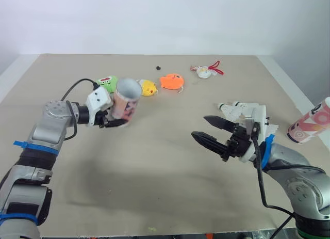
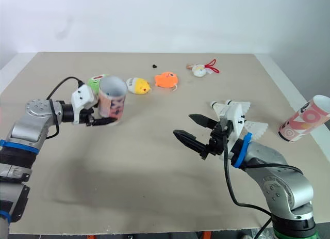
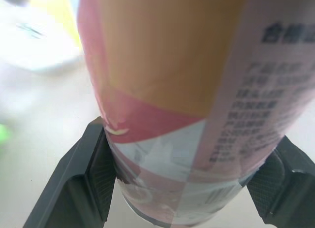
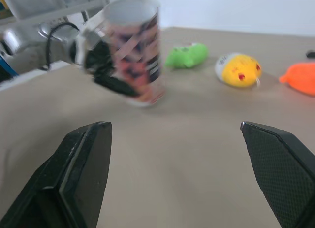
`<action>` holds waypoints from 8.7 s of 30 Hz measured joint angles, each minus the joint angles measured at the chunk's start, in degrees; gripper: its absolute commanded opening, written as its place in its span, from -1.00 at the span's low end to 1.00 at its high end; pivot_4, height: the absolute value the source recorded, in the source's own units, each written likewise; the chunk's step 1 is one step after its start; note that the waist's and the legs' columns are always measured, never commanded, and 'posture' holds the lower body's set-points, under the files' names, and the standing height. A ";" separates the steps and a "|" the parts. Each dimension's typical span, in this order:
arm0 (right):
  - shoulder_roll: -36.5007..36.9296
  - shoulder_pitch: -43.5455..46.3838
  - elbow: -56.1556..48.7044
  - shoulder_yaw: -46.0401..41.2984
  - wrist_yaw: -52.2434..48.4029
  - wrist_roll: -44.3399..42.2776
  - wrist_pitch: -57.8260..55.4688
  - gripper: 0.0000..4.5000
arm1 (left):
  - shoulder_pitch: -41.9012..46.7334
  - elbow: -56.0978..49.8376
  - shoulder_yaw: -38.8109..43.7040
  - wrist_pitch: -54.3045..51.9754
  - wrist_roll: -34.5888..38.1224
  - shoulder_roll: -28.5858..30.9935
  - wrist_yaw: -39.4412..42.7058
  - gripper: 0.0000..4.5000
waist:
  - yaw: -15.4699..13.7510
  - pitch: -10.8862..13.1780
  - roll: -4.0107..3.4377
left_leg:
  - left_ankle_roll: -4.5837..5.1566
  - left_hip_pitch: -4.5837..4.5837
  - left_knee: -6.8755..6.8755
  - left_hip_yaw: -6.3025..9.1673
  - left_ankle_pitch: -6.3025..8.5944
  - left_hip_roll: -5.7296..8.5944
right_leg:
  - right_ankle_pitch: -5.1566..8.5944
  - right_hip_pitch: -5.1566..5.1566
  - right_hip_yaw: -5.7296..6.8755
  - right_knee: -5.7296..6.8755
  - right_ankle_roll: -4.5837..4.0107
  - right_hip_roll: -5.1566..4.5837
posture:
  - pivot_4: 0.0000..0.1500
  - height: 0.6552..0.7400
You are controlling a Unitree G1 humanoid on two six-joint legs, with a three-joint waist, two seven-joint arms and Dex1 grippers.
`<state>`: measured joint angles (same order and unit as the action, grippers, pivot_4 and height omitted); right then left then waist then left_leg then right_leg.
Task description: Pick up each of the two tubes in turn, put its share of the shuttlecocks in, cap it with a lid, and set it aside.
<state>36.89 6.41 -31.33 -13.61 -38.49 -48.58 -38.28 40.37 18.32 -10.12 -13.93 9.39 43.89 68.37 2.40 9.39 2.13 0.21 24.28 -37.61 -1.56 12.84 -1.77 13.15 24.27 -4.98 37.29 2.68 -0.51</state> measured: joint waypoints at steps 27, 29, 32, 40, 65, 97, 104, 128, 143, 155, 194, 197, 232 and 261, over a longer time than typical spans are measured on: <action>8.97 -18.73 8.15 -18.81 -1.22 12.81 4.46 1.00 | 2.48 -9.95 -11.43 -5.96 -2.46 -2.21 18.23 0.44 | -1.09 -0.34 -0.60 | 0.14 -0.07 -0.81 -0.06 -0.07 0.02 | 0.03 -0.35 -0.14 0.06 0.36 -0.01 | 1.00 1.00; 7.34 -15.78 8.46 -17.08 0.25 13.00 4.46 1.00 | 1.26 -11.12 -10.74 -5.97 -2.60 -1.53 17.87 0.44 | -0.94 -0.39 -0.67 | 0.14 -0.15 -0.81 -0.11 -0.07 -0.01 | 0.00 -0.36 -0.20 0.06 0.33 0.00 | 1.00 1.00; 3.92 -10.17 8.56 -9.42 3.44 14.96 4.42 1.00 | -1.91 -15.00 -9.06 -7.91 -1.90 0.07 16.98 0.44 | -0.46 -0.44 -0.77 | 0.16 -0.20 -0.78 -0.09 -0.08 -0.11 | -0.02 -0.34 -0.17 0.10 0.20 0.13 | 1.00 1.00; -0.86 2.26 21.41 0.57 11.28 26.31 7.78 1.00 | -5.04 -20.20 -7.87 -11.97 -0.02 2.80 17.01 0.44 | -0.30 -0.47 -0.83 | 0.17 -0.18 -0.75 -0.13 -0.08 -0.10 | 0.01 -0.28 -0.21 0.16 0.18 0.16 | 1.00 1.00; -10.45 20.90 46.17 6.72 13.24 35.49 16.89 1.00 | -5.98 -18.34 -6.33 -12.26 1.04 5.43 16.03 0.44 | 0.50 -0.44 -0.81 | 0.35 -1.04 -0.27 -0.49 -0.17 -0.64 | 0.12 -0.20 -0.82 0.90 -0.50 0.97 | 1.00 1.00; -14.04 29.34 61.28 8.98 10.25 40.42 25.64 -0.99 | -8.43 -21.72 -5.79 -14.06 2.91 9.57 17.32 0.41 | 1.93 -0.36 -0.68 | 0.36 -1.06 0.19 -0.75 -0.10 -0.83 | 0.15 0.12 -1.08 0.88 -0.49 1.20 | 1.00 1.00; -13.08 25.32 46.57 9.32 1.39 34.77 22.71 -0.99 | -8.55 -22.32 -5.73 -14.74 2.93 9.33 16.95 0.41 | 1.76 -0.36 -0.69 | 0.36 -1.03 0.20 -0.70 -0.10 -0.82 | 0.18 0.10 -1.04 0.88 -0.46 1.18 | 1.00 1.00; 1.78 41.11 12.53 32.75 -30.76 25.36 9.17 -0.99 | -6.00 -21.09 -7.20 -15.18 1.76 6.65 17.61 0.41 | -0.03 -0.33 -0.71 | 0.32 -0.91 0.07 -0.74 -0.03 -0.78 | 0.48 0.16 -1.02 0.86 -0.72 1.09 | 1.00 1.00; 0.50 43.27 14.60 25.63 -35.43 15.04 2.66 0.14 | -6.16 -21.14 -7.16 -15.26 1.83 6.61 17.06 0.41 | -0.05 -0.33 -0.71 | 0.31 -0.93 0.05 -0.65 -0.04 -0.79 | 0.45 0.09 -0.93 0.88 -0.75 1.07 | 1.00 1.00; 12.10 1.32 13.54 -12.14 -15.92 19.89 1.13 0.14 | -7.20 -22.12 -6.87 -14.99 2.24 6.12 16.06 0.41 | -1.15 -0.42 -0.64 | 0.31 -0.97 0.15 -0.60 0.04 -0.68 | 0.66 0.01 -0.88 0.85 -0.69 1.00 | 1.00 1.00; 9.88 14.61 58.01 -1.70 -11.46 33.04 20.78 -0.99 | -7.32 -22.45 -6.84 -15.17 1.08 4.86 16.06 0.41 | 0.27 -0.46 -0.85 | 0.45 -1.16 0.13 -0.64 0.00 0.21 | 0.64 -0.39 -1.37 0.76 0.30 0.33 | 1.00 1.00; 9.94 13.65 57.37 -1.88 -12.56 32.86 21.13 -0.99 | -7.72 -22.87 -6.66 -15.25 1.23 5.01 15.80 0.41 | 0.28 -0.46 -0.86 | 0.48 -1.16 0.14 -0.64 0.02 0.20 | 0.64 -0.39 -1.37 0.76 0.31 0.34 | 1.00 1.00; 12.61 26.72 3.53 15.34 -25.17 10.64 3.40 -0.99 | -5.10 -27.92 -6.57 -19.77 5.96 6.20 15.33 0.41 | 0.19 -0.11 -0.37 | 0.47 -0.28 0.00 -0.05 0.03 0.11 | 0.70 0.19 -0.75 0.77 0.19 0.30 | 1.00 1.00; 1.09 46.21 18.03 26.73 -36.86 14.71 2.25 0.98 | -4.75 -26.06 -9.10 -18.52 5.01 5.89 15.64 0.41 | 0.18 -0.10 -0.38 | 0.46 -0.05 -0.20 0.10 0.03 0.08 | 0.48 0.29 -0.53 0.86 -0.25 0.25 | 1.00 1.00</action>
<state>37.98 52.61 -13.29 13.12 -75.35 -33.87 -36.03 35.62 -7.74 -19.22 -32.45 14.40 49.78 84.01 2.58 9.28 1.75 0.67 24.23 -37.81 -1.46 12.87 -1.68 13.63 24.56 -5.51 38.15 2.43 -0.26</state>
